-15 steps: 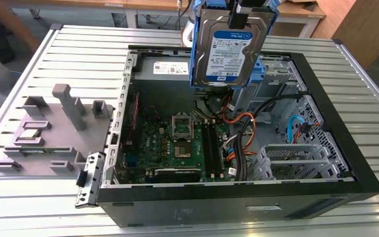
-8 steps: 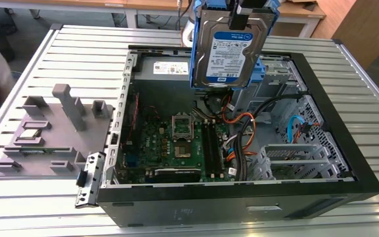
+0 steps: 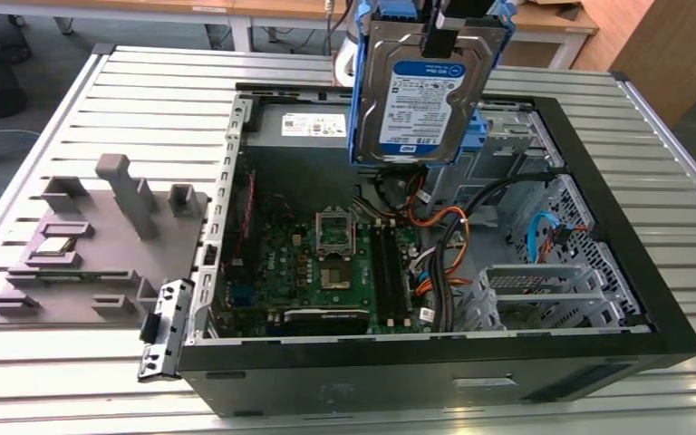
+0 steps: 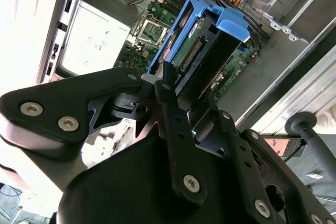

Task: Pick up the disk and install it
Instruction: 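Pick up the disk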

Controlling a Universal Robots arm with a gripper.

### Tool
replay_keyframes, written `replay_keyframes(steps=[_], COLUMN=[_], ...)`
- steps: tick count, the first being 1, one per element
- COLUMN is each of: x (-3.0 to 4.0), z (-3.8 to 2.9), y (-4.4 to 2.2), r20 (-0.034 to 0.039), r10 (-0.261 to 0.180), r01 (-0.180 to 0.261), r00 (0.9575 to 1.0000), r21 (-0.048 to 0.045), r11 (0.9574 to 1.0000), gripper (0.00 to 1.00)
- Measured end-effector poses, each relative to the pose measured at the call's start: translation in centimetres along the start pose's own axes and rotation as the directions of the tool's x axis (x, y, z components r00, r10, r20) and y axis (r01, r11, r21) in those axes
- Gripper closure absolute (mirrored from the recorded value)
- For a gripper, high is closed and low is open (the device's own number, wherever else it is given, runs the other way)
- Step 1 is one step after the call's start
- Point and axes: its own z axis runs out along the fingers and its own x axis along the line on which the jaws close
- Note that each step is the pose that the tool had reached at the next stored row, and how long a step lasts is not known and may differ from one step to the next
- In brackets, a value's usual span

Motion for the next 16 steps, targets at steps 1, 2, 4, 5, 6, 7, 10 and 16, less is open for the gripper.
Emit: replay_keyframes(steps=[1, 2, 4, 5, 6, 7, 10, 16], x=[0.03, 0.06, 0.11, 0.15, 0.17, 0.20, 0.33, 0.65], z=[0.00, 0.00, 0.00, 0.00, 0.00, -0.01, -0.01, -0.02], y=[0.00, 0.00, 0.00, 0.00, -0.01, -0.02, -0.09, -0.25], r20=[0.0001, 0.0000, 0.0000, 0.0001, 0.0001, 0.0000, 0.0000, 0.0000], r10=[0.000, 0.000, 0.000, 0.000, 0.000, 0.000, 0.000, 0.000], r01=[0.000, 0.000, 0.000, 0.000, 0.000, 0.000, 0.000, 0.000], r00=[1.0000, 1.0000, 1.0000, 1.0000, 1.0000, 1.0000, 1.0000, 1.0000], r21=[0.0000, 0.0000, 0.0000, 0.0000, 0.0000, 0.0000, 0.0000, 0.0000], r11=[1.0000, 1.0000, 1.0000, 1.0000, 1.0000, 1.0000, 1.0000, 1.0000], gripper=[0.65, 0.65, 0.65, 0.65, 0.65, 0.65, 0.65, 0.65])
